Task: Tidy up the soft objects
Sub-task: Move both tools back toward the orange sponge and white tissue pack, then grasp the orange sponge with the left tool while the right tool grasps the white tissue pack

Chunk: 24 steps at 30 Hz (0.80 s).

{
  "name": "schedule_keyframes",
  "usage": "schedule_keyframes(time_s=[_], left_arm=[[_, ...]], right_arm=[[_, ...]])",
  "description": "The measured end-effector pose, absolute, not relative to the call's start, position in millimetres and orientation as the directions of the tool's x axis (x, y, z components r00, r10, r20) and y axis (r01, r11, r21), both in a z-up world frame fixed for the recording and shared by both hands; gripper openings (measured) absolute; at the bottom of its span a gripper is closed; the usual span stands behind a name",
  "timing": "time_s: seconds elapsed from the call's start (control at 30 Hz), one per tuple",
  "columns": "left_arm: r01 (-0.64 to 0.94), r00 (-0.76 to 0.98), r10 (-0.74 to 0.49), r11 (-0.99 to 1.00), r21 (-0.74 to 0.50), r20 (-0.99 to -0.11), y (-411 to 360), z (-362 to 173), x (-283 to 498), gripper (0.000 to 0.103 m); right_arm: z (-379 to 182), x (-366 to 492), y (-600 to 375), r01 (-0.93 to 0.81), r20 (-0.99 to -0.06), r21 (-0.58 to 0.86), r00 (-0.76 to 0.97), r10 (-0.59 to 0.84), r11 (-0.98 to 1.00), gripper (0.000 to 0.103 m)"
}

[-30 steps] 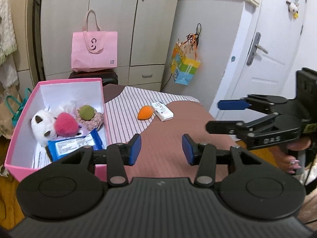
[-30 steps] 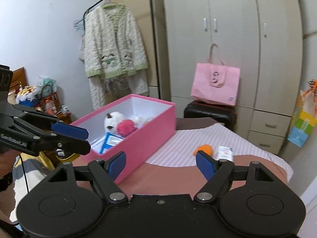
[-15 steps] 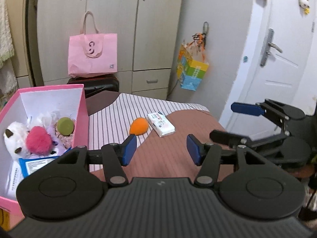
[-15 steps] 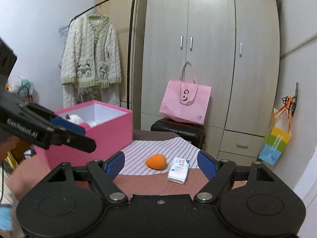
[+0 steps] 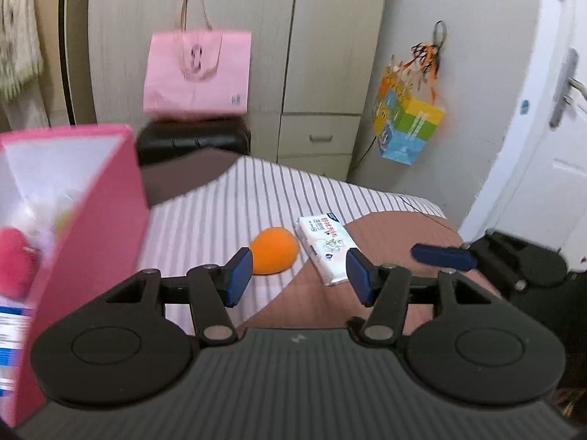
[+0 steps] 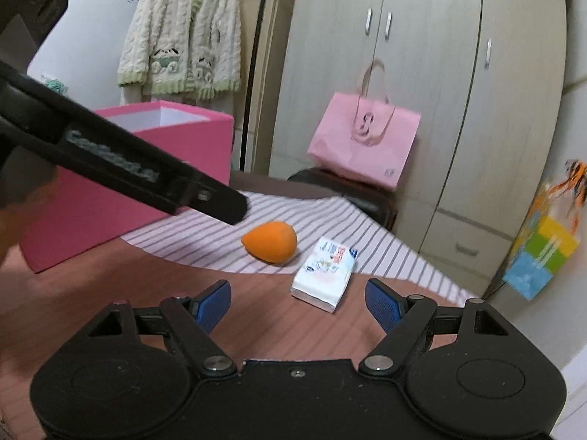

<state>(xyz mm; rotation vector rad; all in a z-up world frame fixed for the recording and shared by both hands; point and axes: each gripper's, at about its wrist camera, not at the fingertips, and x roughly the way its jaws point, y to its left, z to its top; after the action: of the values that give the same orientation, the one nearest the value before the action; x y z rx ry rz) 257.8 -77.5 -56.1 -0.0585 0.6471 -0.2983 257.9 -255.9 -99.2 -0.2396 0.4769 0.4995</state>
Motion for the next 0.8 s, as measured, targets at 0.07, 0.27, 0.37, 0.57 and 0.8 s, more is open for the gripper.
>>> schedule_keyframes(time_s=[0.07,0.27,0.37,0.57,0.8], left_arm=[[0.23,0.756,-0.27,0.963,-0.144,-0.597,-83,-66,272,0.055],[0.176,0.722,-0.23,0.973,-0.148,-0.652,-88,-88,296,0.055],[0.148,0.749,-0.176,0.984,-0.097,-0.639,-91,-92,298,0.055],[0.113,0.734,-0.137,0.99,-0.08,-0.665,-92,-100,317,0.056],[0.132,0.716,-0.165,0.986,-0.101,-0.679,-97,-101,323,0.044]], right_arm=[[-107,277,-257,-0.495,-0.522,-0.052,0.754,0.398,0.867,0.083],[-126,320,-263,-0.455,-0.596,0.111,0.681,0.425,0.884,0.08],[-129,326,-265,-0.454,-0.6,0.155,0.662,0.449,0.877,0.08],[-133,344,-254,-0.459,-0.614,0.099,0.67,0.418,0.883,0.08],[-135,362,-247,-0.472,-0.6,0.058,0.687,0.409,0.879,0.066]])
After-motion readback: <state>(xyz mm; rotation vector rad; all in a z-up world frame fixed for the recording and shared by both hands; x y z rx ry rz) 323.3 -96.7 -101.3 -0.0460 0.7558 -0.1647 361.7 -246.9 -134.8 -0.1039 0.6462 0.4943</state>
